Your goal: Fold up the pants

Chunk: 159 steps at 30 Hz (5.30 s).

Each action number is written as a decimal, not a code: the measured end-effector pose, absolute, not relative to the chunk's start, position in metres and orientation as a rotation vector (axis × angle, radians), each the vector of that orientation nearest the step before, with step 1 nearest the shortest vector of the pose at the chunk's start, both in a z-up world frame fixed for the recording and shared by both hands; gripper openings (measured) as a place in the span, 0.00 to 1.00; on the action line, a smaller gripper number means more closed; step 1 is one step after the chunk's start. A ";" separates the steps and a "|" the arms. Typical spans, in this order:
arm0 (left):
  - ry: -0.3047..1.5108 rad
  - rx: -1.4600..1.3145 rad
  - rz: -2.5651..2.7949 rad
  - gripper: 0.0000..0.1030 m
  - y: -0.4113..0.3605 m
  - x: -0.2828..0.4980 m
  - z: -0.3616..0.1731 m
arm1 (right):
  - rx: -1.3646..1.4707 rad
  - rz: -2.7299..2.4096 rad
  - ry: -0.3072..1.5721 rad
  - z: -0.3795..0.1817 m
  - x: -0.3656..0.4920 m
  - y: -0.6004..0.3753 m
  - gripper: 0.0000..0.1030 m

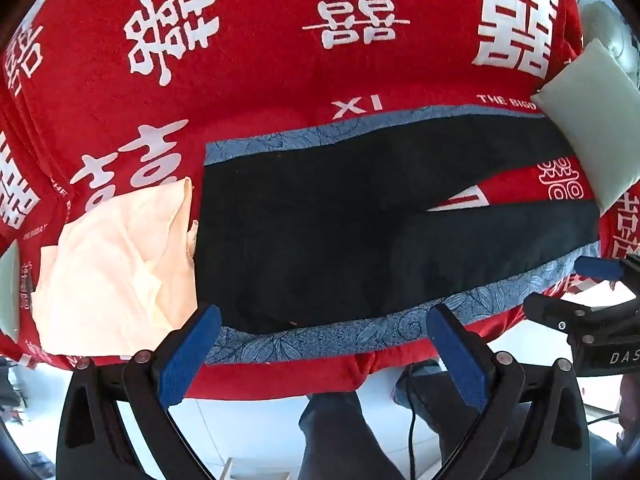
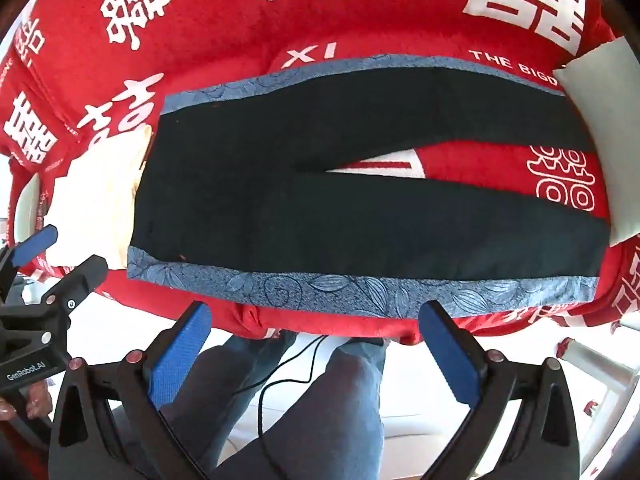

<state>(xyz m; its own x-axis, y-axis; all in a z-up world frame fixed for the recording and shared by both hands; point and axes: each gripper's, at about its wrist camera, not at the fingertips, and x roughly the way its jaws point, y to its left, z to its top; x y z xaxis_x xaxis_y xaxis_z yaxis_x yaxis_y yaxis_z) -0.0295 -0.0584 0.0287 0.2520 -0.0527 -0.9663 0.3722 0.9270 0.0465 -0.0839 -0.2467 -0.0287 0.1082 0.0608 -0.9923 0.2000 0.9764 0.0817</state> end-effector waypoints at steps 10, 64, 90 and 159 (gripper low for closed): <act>1.283 0.360 -0.249 1.00 -0.055 -0.023 0.058 | 0.219 -0.153 1.437 -0.015 -0.100 -0.258 1.00; 1.237 0.291 -0.086 1.00 -0.069 -0.041 0.065 | 0.277 -0.116 1.387 -0.007 -0.123 -0.312 1.00; 1.390 0.154 -0.034 1.00 -0.027 -0.056 0.009 | 0.336 -0.111 1.495 -0.058 -0.147 -0.298 1.00; 1.467 -0.680 -0.248 0.29 0.082 -0.007 -0.137 | 1.361 0.198 1.071 -0.250 -0.180 -0.287 0.46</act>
